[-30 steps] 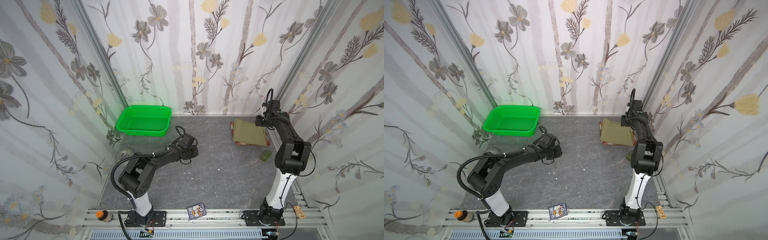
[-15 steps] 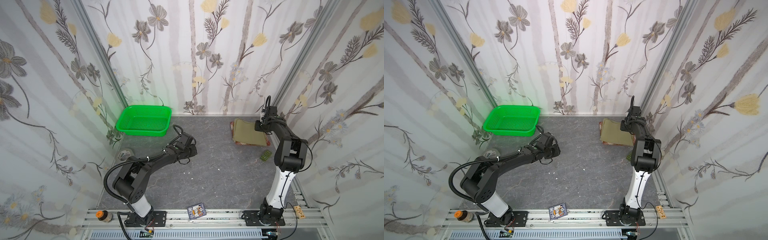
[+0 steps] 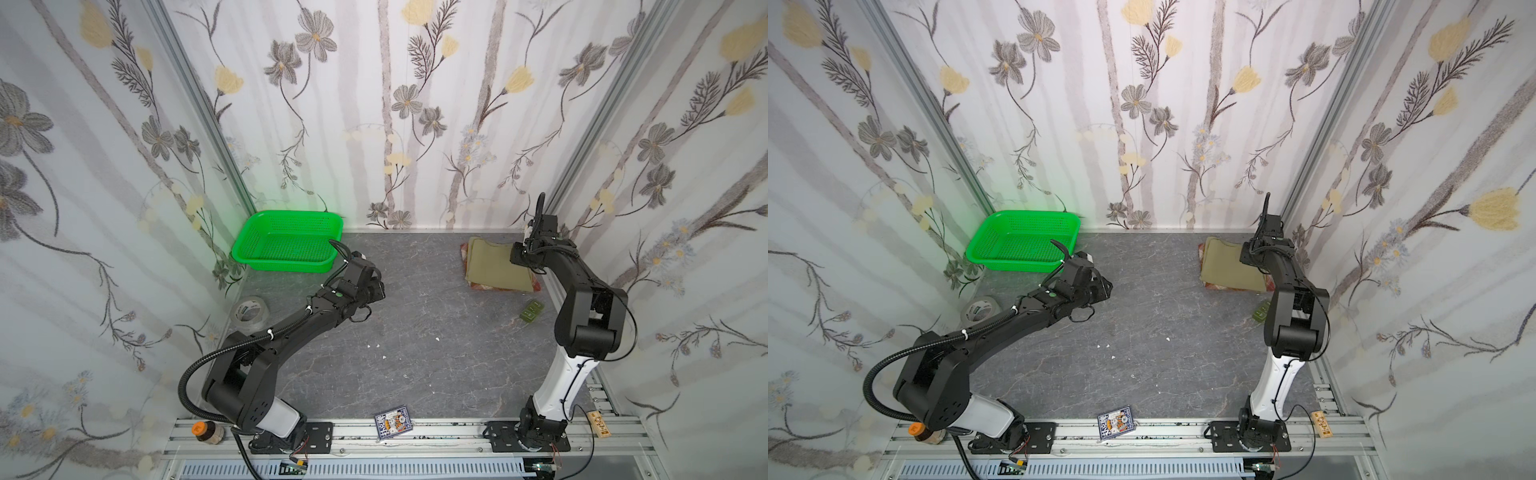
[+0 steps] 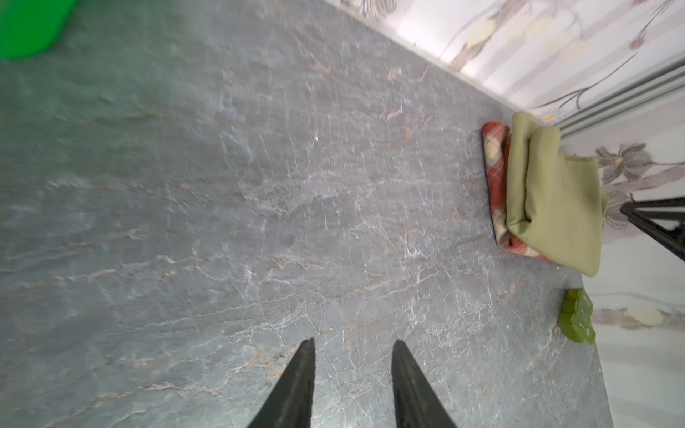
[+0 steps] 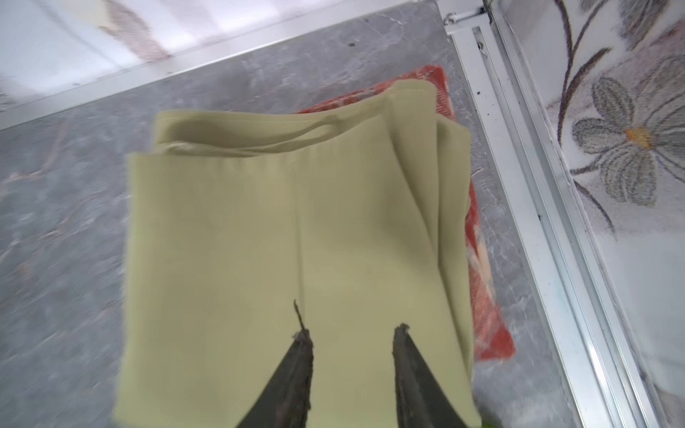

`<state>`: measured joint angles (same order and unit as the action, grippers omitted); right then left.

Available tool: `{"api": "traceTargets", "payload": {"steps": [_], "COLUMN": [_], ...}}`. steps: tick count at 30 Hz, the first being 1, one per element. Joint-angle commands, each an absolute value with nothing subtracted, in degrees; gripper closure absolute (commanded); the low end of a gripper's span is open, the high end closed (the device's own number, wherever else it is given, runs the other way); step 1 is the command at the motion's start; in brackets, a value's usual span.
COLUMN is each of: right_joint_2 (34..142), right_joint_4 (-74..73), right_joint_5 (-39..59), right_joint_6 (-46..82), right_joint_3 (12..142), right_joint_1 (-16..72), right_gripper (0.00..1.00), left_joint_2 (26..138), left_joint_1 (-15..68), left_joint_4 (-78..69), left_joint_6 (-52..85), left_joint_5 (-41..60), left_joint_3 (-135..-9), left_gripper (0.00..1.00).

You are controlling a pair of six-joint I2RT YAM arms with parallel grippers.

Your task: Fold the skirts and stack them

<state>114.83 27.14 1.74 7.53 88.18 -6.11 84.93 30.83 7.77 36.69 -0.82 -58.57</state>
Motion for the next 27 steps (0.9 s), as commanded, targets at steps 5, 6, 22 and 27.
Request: {"api": "traceTargets", "payload": {"steps": [5, 6, 22, 27], "right_joint_2": [92.39, 90.23, 77.66, 78.50], "right_joint_4": [8.55, 6.48, -18.16, -28.81], "right_joint_5": [5.00, 4.95, -8.42, -8.79], "right_joint_6": [10.90, 11.59, 10.11, 9.48], "right_joint_3": [66.31, 64.03, 38.95, 31.75], "right_joint_1": [-1.59, -1.60, -1.66, -1.32], "right_gripper": [0.01, 0.00, 0.00, 0.00], "left_joint_2": [80.07, 79.64, 72.35, 66.03], "left_joint_1": [23.20, 22.22, 16.77, 14.64], "left_joint_4": [7.30, 7.23, -14.51, -26.87], "left_joint_6": [29.16, 28.57, 9.44, 7.49], "left_joint_5": [-10.49, -11.80, -26.25, -25.25], "left_joint_3": [-60.39, -60.38, -42.48, -32.20], "left_gripper": [0.00, 0.00, 0.00, 0.00]}}
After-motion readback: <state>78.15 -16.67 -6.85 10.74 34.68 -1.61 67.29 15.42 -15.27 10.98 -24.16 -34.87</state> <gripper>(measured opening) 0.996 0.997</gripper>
